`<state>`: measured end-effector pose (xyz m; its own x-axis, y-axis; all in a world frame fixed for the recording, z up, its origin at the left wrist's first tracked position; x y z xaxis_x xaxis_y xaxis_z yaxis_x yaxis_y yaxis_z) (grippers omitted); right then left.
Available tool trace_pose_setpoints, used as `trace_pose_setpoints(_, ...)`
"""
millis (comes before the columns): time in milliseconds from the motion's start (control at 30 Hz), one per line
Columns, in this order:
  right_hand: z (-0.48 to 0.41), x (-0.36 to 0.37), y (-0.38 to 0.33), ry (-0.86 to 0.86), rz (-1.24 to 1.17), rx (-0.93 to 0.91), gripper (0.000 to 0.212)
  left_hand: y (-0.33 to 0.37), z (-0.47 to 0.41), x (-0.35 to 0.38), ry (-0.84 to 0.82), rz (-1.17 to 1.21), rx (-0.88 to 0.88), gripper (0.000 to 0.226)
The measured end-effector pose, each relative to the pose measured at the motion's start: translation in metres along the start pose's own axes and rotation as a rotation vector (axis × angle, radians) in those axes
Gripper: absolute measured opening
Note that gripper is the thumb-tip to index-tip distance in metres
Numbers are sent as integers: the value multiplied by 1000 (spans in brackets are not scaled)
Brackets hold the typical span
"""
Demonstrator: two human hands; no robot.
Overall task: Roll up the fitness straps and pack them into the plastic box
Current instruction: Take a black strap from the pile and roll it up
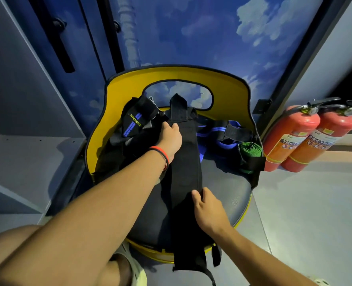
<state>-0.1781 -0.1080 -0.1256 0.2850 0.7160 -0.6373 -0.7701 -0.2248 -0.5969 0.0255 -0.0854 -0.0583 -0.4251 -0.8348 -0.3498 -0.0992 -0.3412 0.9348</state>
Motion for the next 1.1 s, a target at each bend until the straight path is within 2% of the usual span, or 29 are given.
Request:
trace_pose_setpoints(100,-6,3,5,-34,-46,19,36,-6,-6,13,-18,-60,3,42)
trace_pose_setpoints(233,-15,3,12,-191,-300,136,35,-11,-23,27,42,-105,-4,43)
trace_pose_setpoints(367,-16,-3,9,-57,-153,78,40,-17,-37,30,148,-206,-18,37)
trace_pose_setpoints(500,-19,7,10,42,18,14,28,-23,-52,35,87,-281,4,34)
trace_pose_setpoints(633,-26,8,14,15,3,52,24,-22,-68,26,-5,-311,83,32)
trace_pose_setpoints(733,-28,6,20,7,-36,85,24,-15,-67,11,-6,-307,131,47)
trace_pose_setpoints(767,-28,5,21,11,-40,85,24,-12,-63,8,-7,-288,140,52)
trace_pose_setpoints(833,-25,3,22,21,-38,78,26,-5,-42,5,3,-234,174,46)
trace_pose_setpoints(967,-21,0,25,49,2,23,28,-25,44,-5,170,-205,263,4)
trace_pose_setpoints(1033,-20,-3,27,99,71,-27,30,-50,88,-12,205,-244,199,4)
trace_pose_setpoints(1100,-19,-8,28,138,103,-66,29,-77,115,-10,94,-262,67,19)
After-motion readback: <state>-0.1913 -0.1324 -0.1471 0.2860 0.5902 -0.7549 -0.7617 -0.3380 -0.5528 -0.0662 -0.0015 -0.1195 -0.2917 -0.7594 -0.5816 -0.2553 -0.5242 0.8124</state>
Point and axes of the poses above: each hand's wrist, its own z-axis away from the middle knuckle, its own x-axis out of the palm, y = z × x, the point moved 5 cm from there along -z, towards the middle knuckle, and after that the axes turned 12 degrees about x, right-handed, at the moved point
